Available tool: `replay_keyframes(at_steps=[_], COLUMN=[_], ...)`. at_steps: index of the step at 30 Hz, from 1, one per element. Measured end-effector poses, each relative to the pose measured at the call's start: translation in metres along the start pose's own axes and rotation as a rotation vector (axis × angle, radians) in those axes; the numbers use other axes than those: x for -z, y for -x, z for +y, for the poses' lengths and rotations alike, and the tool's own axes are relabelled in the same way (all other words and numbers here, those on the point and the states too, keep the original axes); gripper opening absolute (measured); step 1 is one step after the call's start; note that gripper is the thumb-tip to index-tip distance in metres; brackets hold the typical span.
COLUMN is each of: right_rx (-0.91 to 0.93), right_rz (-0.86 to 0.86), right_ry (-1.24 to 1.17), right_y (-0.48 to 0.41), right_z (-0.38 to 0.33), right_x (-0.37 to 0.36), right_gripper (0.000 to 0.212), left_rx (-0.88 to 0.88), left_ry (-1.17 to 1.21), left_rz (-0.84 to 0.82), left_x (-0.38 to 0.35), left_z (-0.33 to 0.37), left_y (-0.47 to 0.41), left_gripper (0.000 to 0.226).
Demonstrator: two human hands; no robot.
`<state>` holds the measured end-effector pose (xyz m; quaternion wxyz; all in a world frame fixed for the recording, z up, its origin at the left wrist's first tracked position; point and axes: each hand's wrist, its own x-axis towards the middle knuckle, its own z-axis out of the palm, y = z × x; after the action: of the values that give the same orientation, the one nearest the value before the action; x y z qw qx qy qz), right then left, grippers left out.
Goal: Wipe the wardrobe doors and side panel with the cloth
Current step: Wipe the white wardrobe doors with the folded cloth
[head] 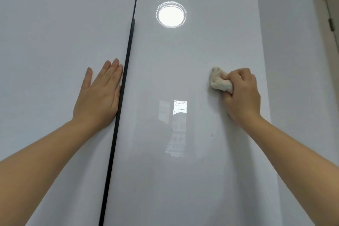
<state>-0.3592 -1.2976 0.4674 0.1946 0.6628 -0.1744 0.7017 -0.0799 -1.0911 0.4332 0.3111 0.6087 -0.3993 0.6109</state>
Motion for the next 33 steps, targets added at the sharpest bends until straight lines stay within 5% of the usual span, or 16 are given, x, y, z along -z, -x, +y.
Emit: replay_keyframes(at_steps=[6, 13, 23, 33], right_rx=[-0.316, -0.568, -0.119, 0.289], right_rz=[0.150, 0.279, 0.160, 0.038], right_ry=[0.019, 0.052, -0.131, -0.169], right_y=[0.027, 0.053, 0.063, 0.085], right_z=[0.037, 0.002, -0.161, -0.176], right_x=[0.011, 0.002, -0.062, -0.063], right_gripper=[0.014, 0.024, 0.042, 0.033], left_rx=[-0.004, -0.053, -0.107, -0.094], left_ry=[0.026, 0.046, 0.097, 0.177], left_rz=[0.022, 0.036, 0.047, 0.019], left_x=[-0.001, -0.001, -0.004, 0.001], left_z=[0.002, -0.001, -0.010, -0.015], left_y=[0.001, 0.001, 0.000, -0.001], left_gripper=[0.056, 0.055, 0.053, 0.054])
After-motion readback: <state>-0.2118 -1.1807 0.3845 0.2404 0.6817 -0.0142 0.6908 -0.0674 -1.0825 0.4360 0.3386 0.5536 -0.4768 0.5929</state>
